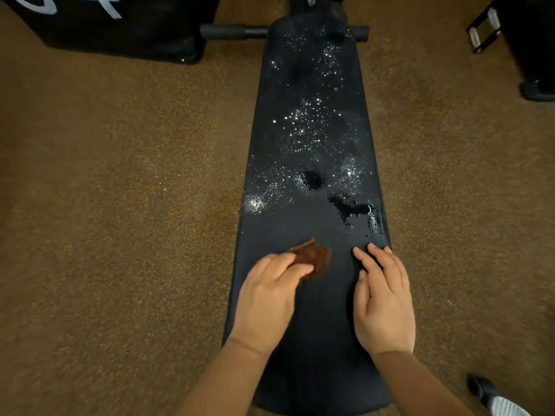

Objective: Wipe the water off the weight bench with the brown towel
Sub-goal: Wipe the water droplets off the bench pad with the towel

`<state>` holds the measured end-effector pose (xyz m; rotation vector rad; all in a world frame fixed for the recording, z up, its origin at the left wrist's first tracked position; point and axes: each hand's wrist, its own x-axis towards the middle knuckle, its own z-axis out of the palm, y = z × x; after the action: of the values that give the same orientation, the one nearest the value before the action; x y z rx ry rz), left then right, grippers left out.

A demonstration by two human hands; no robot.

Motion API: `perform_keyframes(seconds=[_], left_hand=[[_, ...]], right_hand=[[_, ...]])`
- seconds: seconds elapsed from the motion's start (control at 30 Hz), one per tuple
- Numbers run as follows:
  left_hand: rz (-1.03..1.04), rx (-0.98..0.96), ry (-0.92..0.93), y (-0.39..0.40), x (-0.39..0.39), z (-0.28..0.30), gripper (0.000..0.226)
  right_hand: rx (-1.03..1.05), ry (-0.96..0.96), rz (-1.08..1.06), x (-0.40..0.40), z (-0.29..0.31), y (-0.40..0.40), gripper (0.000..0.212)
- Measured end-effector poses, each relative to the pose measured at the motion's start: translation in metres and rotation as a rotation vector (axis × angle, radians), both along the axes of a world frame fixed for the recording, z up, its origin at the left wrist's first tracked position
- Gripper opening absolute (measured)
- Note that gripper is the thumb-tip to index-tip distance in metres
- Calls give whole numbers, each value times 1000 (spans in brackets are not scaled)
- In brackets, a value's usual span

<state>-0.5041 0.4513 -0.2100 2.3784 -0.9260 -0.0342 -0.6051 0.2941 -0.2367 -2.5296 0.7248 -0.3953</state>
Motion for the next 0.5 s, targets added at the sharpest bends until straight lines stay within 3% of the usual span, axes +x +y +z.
perform_keyframes(seconds=[0.2,0.3,0.5], left_hand=[[356,-19,-3,9,40,-6,28],[531,-77,111,-11,63,-7,32],[451,-102,97,17,1,-2,41]], right_hand=[[-12,-11,-5,0,0,2,38],[-11,5,-6,2,0,1,38],[3,7,-8,0,2,2,39]])
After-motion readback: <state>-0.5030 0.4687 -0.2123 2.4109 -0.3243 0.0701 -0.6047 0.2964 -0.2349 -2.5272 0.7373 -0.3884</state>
